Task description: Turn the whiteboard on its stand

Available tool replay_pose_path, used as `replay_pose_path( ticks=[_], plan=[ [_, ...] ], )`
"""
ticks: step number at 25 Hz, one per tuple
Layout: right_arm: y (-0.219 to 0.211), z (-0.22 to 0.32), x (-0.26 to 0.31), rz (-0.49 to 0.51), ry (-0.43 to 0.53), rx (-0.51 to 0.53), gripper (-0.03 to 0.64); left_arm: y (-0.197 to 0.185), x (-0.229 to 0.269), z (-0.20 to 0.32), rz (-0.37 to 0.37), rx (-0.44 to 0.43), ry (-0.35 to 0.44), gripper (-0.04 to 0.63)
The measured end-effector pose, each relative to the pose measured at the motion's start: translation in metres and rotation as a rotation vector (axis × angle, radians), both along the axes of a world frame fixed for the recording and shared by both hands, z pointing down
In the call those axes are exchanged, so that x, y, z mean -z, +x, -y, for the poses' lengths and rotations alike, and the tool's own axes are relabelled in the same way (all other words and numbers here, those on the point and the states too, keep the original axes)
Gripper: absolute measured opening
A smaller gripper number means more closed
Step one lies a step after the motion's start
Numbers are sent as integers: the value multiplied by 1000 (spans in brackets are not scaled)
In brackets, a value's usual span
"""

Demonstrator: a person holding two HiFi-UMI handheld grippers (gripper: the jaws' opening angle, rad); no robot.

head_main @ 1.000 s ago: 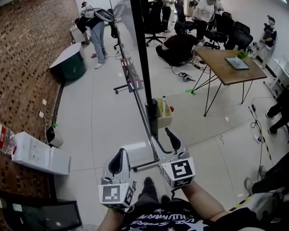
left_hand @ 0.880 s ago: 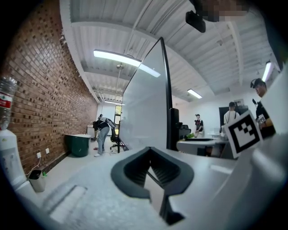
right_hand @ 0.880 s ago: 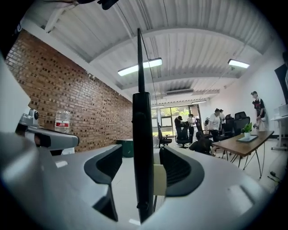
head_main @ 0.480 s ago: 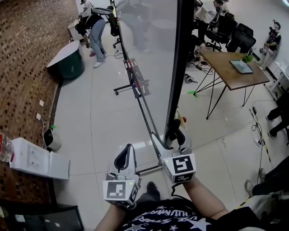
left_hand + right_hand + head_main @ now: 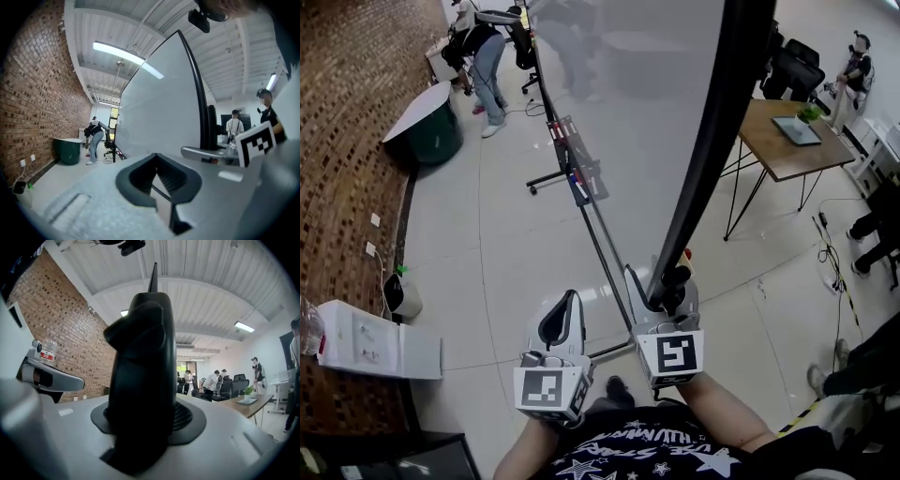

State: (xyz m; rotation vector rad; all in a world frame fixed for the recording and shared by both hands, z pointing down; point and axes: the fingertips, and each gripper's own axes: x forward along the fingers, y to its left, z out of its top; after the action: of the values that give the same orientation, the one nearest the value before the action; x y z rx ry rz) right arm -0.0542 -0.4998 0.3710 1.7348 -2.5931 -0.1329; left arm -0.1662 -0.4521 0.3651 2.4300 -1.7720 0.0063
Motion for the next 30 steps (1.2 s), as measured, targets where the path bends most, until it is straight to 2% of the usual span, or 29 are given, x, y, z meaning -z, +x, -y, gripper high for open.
replay_pose_path(
  ticks=[3, 7, 12, 23, 30],
  plan=[
    [3, 0, 0, 10, 7, -44, 185, 0, -2, 6, -3, -16, -6, 6],
    [7, -3, 10, 82, 47, -66, 143, 3, -2, 12, -6, -35, -7, 6],
    [6, -4, 13, 44, 53, -93, 91, 5, -3, 13, -7, -41, -12, 6],
    [9, -4, 3, 30, -10, -129, 84, 11, -5, 0, 7, 15, -29, 6],
    [0, -13, 10, 53, -10, -91, 83, 9, -5, -18, 36, 65, -40, 6]
  ],
)
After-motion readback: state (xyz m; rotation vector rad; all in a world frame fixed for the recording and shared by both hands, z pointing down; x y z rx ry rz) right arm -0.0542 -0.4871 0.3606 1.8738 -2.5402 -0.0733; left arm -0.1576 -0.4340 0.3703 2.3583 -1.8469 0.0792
